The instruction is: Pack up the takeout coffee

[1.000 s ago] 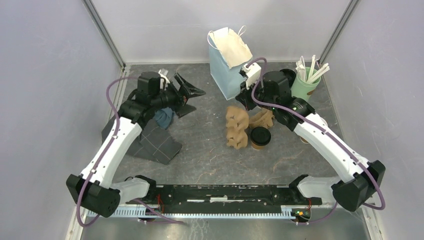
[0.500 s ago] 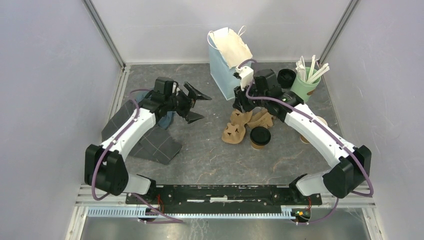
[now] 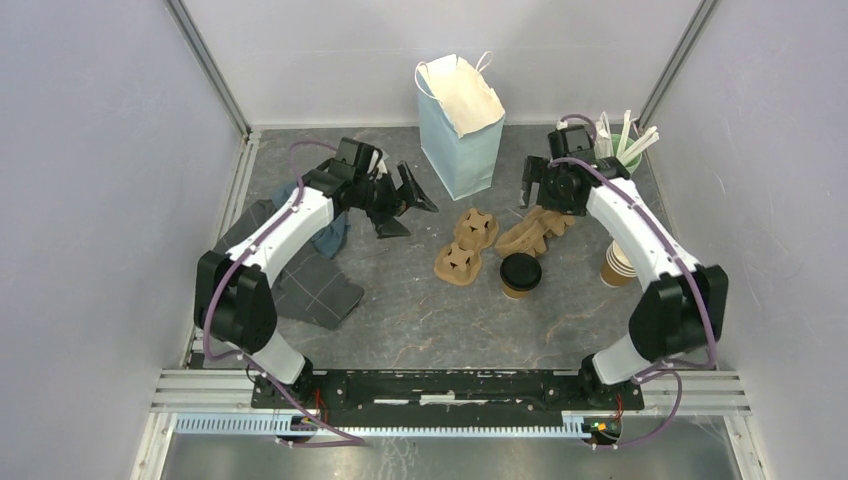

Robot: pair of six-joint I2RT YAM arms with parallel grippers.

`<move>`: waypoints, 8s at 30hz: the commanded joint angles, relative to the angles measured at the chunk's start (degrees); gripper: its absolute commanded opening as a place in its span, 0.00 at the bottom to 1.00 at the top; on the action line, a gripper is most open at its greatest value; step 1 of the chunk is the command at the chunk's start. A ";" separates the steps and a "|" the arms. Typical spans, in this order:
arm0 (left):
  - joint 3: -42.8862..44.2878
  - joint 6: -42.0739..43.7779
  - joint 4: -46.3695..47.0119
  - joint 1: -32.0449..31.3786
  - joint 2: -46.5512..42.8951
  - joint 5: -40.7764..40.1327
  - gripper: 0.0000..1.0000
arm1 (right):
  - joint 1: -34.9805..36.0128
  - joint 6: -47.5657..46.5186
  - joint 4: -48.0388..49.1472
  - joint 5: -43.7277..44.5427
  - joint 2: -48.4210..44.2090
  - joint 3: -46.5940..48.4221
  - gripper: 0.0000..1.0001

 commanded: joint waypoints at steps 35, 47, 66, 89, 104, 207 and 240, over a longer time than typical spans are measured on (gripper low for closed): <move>14.20 25.05 -18.30 0.21 1.95 -9.58 0.99 | -25.50 40.54 27.83 -0.74 -9.95 -28.40 0.38; 14.55 25.48 -18.26 0.20 1.97 -9.64 0.99 | -34.48 34.82 34.80 -1.87 -3.69 -26.34 0.39; 15.30 25.44 -18.24 0.25 3.15 -9.01 0.99 | -34.57 28.64 24.64 1.28 -2.91 -23.70 0.67; 15.21 25.27 -18.12 0.25 2.27 -9.52 0.99 | -1.30 0.67 11.03 0.79 -5.48 -9.99 0.93; 11.28 24.82 -17.61 0.22 -2.81 -10.43 0.99 | 18.23 17.43 16.70 10.78 16.01 -1.49 0.98; 8.48 -4.40 6.84 0.98 -12.05 0.46 0.40 | 12.90 22.96 51.12 -40.25 -7.07 -10.27 0.68; 13.06 -18.16 -12.64 2.50 -10.38 -14.91 0.02 | 15.83 -44.65 55.00 -43.10 -44.84 -44.55 0.98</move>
